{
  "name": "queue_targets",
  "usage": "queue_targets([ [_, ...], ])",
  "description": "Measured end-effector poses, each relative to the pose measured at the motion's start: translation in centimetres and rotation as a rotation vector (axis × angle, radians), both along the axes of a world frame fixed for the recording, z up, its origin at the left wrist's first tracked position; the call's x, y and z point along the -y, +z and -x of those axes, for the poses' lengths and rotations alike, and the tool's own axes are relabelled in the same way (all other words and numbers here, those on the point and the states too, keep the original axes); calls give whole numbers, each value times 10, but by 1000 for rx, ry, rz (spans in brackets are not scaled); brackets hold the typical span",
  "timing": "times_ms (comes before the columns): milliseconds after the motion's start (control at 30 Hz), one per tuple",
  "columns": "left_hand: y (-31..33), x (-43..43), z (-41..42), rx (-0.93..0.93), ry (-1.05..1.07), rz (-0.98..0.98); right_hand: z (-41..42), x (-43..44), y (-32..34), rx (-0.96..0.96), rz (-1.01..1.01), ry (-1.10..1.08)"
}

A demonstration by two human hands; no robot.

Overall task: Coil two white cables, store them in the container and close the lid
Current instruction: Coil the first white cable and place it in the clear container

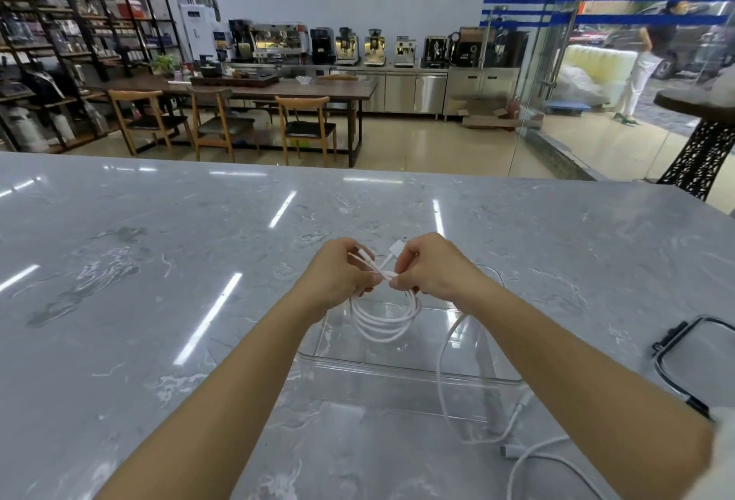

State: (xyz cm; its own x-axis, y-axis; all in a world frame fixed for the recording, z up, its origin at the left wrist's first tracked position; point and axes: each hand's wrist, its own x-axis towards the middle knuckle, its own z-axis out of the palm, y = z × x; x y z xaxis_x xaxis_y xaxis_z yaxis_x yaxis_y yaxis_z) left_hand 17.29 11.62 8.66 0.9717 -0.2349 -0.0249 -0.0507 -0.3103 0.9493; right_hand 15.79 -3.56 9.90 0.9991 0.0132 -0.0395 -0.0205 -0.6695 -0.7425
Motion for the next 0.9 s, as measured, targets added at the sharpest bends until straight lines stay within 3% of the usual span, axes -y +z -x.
queue_targets([
  [167, -9, 7, -30, 157, 4, -452, -22, -9, -9, -128, 37, 2],
  [367, -27, 9, -35, 337, -192, -1016, -33, -30, -43, -182, 168, 73],
  [533, -37, 13, -36, 452, -200, -1302, -40, -40, -67, -142, 273, 79],
  [733, -44, 17, -37, 478, -217, -1455, -40, -39, -78, -88, 393, 98],
  [900, -44, 16, -30, 638, -225, -1876, -39, -33, -75, -108, 472, 124],
])
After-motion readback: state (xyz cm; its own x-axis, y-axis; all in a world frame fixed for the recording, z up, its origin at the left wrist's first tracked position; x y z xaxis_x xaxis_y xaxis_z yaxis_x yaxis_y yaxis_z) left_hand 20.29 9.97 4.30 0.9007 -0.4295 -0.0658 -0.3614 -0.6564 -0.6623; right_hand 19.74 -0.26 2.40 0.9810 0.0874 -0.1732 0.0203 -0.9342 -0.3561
